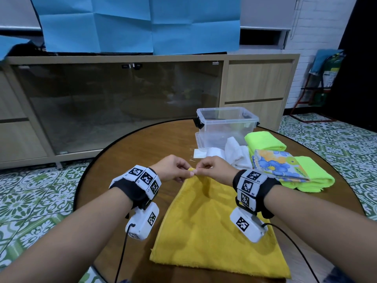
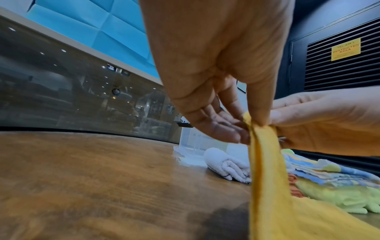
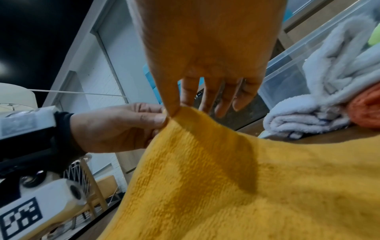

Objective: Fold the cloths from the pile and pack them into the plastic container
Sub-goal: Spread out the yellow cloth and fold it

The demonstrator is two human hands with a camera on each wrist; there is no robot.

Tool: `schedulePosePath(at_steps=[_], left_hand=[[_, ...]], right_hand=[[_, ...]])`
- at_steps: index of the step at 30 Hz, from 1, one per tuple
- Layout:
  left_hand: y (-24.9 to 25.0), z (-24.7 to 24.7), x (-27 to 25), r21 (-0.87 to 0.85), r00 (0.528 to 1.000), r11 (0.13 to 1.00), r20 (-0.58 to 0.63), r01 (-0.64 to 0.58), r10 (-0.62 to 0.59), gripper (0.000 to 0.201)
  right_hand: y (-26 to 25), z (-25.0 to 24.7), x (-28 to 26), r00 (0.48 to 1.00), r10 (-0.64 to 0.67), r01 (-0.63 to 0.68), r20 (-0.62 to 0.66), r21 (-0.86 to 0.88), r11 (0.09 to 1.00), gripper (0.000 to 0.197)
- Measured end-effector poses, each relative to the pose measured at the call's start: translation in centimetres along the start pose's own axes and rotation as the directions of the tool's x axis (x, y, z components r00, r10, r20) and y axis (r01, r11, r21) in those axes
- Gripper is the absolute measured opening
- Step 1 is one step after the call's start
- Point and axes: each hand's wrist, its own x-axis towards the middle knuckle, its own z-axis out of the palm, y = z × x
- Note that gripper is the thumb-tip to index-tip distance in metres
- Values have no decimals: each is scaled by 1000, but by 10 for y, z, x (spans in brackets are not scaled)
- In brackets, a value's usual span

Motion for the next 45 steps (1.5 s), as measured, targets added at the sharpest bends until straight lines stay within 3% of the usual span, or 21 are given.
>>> schedulePosePath(at_steps=[4, 8, 11, 15, 18, 22, 25, 29, 32, 37, 41, 43, 45], left_hand=[[-2, -9, -3, 35, 995, 999, 101, -9, 5, 9], [1, -22, -6, 21, 989, 1000, 148, 0, -3, 14], [-2, -31, -6, 23, 998, 1000, 65, 14, -16, 12], [-19, -43, -6, 31, 988, 998, -146, 58, -53, 10], [-31, -51, -6, 51, 964, 993, -250, 102, -86, 11], [-47, -61, -6, 140, 939, 975, -322, 174, -121, 15], [-55, -66, -8, 189, 924, 957, -356, 220, -143, 4], [-59, -70, -12, 298, 915, 926, -389, 231, -104, 14], [-57, -69, -12, 356, 914, 903, -395, 241, -89, 13], [-57, -66, -10, 387, 902, 881, -421, 270, -92, 11], [-58, -68, -12, 416, 901, 868, -427, 270, -75, 15], [-54, -68, -11, 456, 896, 851, -444, 261, -36, 17], [-48, -67, -11, 497, 881, 831, -472, 252, 15, 20]], right_hand=[[-1, -5, -5, 977, 45, -43, 210, -12, 999, 19], [-7, 0, -3, 963, 39, -51, 266, 36, 998, 21], [-7, 1, -2, 956, 51, -49, 288, -14, 999, 30], [0, -6, -3, 968, 81, -67, 238, -69, 995, 45], [3, -17, -4, 967, 109, -82, 231, -125, 989, 34], [10, -33, -7, 950, 198, -133, 241, -262, 956, 36], [13, -45, -12, 927, 272, -154, 256, -401, 903, 14], [23, -58, -12, 944, 288, -171, 163, -506, 846, 23], [27, -62, -10, 964, 254, -190, 79, -462, 866, 22], [28, -69, -11, 980, 192, -159, 45, -398, 904, 8], [25, -75, -13, 984, 161, -175, -75, -274, 946, 20], [23, -76, -13, 977, 149, -197, -151, -389, 900, 17], [21, -75, -12, 975, 76, -196, -211, -636, 747, 21]])
